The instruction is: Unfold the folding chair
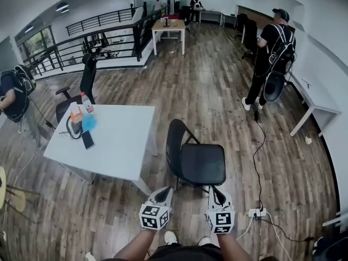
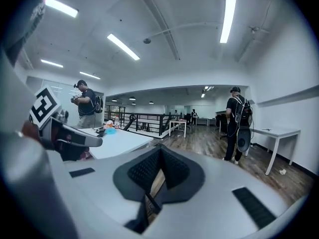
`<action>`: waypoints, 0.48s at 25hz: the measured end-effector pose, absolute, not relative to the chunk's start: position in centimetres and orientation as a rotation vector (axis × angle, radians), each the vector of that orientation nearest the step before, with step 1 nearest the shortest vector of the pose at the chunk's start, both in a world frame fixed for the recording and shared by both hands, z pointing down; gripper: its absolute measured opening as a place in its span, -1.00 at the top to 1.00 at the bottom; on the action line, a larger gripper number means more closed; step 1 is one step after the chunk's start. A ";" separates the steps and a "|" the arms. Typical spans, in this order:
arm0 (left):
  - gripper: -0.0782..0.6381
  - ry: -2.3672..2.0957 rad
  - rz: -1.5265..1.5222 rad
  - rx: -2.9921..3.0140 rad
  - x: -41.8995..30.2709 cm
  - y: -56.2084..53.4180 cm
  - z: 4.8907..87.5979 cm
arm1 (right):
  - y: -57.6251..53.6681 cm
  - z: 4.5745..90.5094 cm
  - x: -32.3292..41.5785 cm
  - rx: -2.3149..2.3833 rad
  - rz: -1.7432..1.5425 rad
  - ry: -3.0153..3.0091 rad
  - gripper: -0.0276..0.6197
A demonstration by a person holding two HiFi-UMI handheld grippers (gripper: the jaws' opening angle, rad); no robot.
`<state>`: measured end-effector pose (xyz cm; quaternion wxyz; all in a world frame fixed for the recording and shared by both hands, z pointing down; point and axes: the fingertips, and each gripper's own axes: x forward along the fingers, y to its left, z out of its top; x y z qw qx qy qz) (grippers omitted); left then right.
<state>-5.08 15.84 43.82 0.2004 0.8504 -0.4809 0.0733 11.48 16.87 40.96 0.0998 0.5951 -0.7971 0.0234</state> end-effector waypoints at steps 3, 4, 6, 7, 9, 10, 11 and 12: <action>0.77 -1.396 0.215 2.381 -3.7 17.1 42.9 | 17.8 40.3 13.8 1.775 -0.002 -2.325 0.87; 0.77 -1.412 0.219 2.380 -3.0 17.5 42.7 | 18.3 40.1 14.9 1.780 -0.015 -2.320 0.87; 0.77 -1.447 0.224 2.372 -1.8 18.8 42.2 | 19.7 39.6 16.8 1.794 -0.024 -2.318 0.87; 0.77 -1.467 0.228 2.368 -1.2 19.4 42.1 | 20.5 39.3 17.6 1.800 -0.029 -2.320 0.87; 0.77 -1.500 0.240 2.367 0.1 20.3 41.8 | 21.9 39.0 18.9 1.803 -0.049 -2.334 0.87; 0.77 -1.509 0.242 2.372 0.7 20.6 41.6 | 22.4 38.9 19.4 1.802 -0.065 -2.343 0.87; 0.77 -1.516 0.243 2.376 1.3 20.7 41.4 | 22.7 38.6 19.7 1.799 -0.084 -2.352 0.87; 0.77 -1.521 0.244 2.376 1.7 20.9 41.3 | 23.0 38.4 19.9 1.796 -0.100 -2.361 0.87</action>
